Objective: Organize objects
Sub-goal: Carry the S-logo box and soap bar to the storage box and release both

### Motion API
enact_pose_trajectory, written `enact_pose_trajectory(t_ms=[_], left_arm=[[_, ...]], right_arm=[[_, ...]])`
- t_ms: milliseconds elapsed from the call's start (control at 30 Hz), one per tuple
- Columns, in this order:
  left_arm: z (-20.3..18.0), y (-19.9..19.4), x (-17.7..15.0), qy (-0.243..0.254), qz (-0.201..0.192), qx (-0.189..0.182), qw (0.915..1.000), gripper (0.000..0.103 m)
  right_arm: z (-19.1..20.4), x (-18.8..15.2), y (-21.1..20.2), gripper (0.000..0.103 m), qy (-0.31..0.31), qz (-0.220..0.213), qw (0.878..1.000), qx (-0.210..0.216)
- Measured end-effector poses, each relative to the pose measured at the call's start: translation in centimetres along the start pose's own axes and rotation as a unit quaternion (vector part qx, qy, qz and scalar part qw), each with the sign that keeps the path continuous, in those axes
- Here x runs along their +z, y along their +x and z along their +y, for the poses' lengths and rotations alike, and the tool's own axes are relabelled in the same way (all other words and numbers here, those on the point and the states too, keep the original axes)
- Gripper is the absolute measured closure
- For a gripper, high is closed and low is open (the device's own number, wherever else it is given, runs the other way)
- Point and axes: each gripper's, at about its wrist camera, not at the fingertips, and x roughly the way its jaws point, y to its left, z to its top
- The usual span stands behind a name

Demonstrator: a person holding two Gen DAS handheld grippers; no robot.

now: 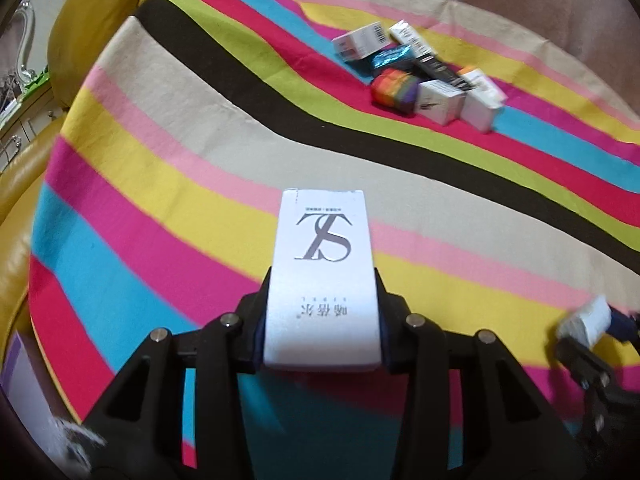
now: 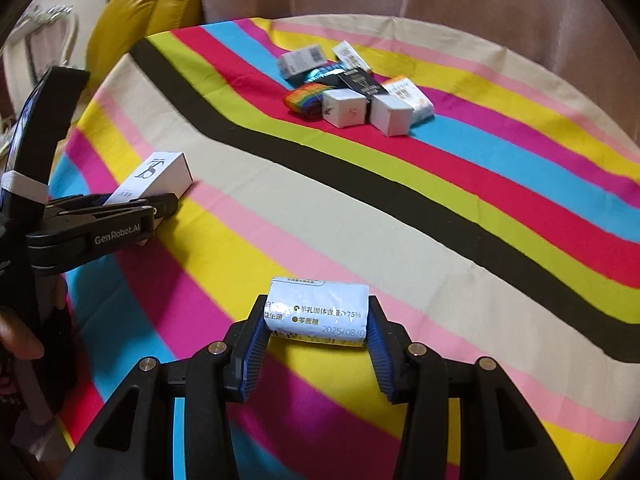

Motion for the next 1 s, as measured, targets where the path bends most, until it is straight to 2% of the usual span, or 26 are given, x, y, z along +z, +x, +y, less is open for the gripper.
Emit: enact_pose_trajectory(t_ms=[233, 433, 633, 833, 1000], left_arm=[[1.9, -5.4, -4.1, -0.03, -0.026, -0.028, 0.9988, 0.058], [3.8, -9.4, -6.1, -0.047, -0.046, -0.041, 0.997, 0.058], [6.7, -14.1, -8.8, -0.073, -0.073, -0.042, 0.9938, 0.058], [12.0, -17.8, -11.8, -0.112, -0.085, -0.005, 0.99, 0.058], [16.8, -20.0, -14.4, -0.153, -0.095, 0.038, 0.983, 0.058]], right_arm=[[0.8, -0.4, -2.1, 0.056, -0.015, -0.013, 1.0, 0.008], [3.5, -0.4, -3.6, 0.056, -0.05, -0.023, 0.998, 0.016], [7.2, -0.4, -4.8, 0.056, -0.09, -0.028, 0.994, 0.047], [12.5, -0.6, -6.0, 0.056, -0.136, -0.034, 0.985, 0.102], [18.1, -1.0, -7.4, 0.056, -0.205, -0.044, 0.966, 0.154]])
